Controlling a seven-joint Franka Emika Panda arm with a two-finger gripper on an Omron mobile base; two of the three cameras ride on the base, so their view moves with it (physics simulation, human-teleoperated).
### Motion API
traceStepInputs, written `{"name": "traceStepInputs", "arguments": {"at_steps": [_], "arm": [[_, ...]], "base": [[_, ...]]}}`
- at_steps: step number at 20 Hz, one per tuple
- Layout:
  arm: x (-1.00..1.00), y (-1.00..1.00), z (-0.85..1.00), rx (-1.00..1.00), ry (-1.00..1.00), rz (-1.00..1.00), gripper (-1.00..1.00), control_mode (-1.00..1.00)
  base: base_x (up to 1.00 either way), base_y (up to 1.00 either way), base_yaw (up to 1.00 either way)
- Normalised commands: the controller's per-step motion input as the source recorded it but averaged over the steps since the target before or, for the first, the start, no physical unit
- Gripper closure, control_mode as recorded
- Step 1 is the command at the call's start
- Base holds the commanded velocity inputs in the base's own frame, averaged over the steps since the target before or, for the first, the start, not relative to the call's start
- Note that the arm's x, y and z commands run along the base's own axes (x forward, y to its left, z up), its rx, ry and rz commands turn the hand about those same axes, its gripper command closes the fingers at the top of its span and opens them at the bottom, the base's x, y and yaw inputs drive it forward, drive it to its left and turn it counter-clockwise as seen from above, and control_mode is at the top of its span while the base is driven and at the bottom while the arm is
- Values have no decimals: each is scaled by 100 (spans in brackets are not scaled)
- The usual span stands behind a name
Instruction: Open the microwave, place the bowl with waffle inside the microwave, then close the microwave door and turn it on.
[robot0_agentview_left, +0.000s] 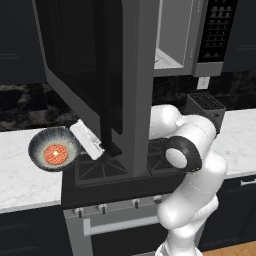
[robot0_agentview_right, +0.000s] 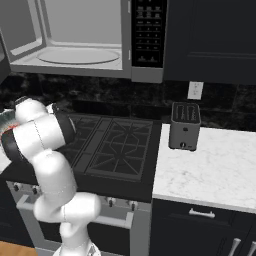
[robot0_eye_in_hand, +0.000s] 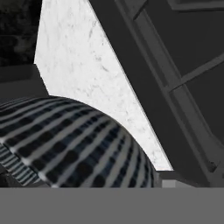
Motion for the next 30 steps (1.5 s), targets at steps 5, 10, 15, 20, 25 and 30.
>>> {"name": "traceStepInputs", "arguments": {"at_steps": [5,10,15,20,25,30], "arm": [[-39,-100,18,0,-5,-17,100,-100],[-59,-100,63,4,1,-27,100,-100],[-57,-100,97,11,11,-29,100,-100],[-52,-86,100,11,28,-33,100,-100],[-64,-72,100,6,38,-31,100,-100],[-87,-45,100,4,36,-17,100,-100]], "base": [[0,0,0],[0,0,0],[0,0,0],[0,0,0],[0,0,0],[0,0,0]]}}
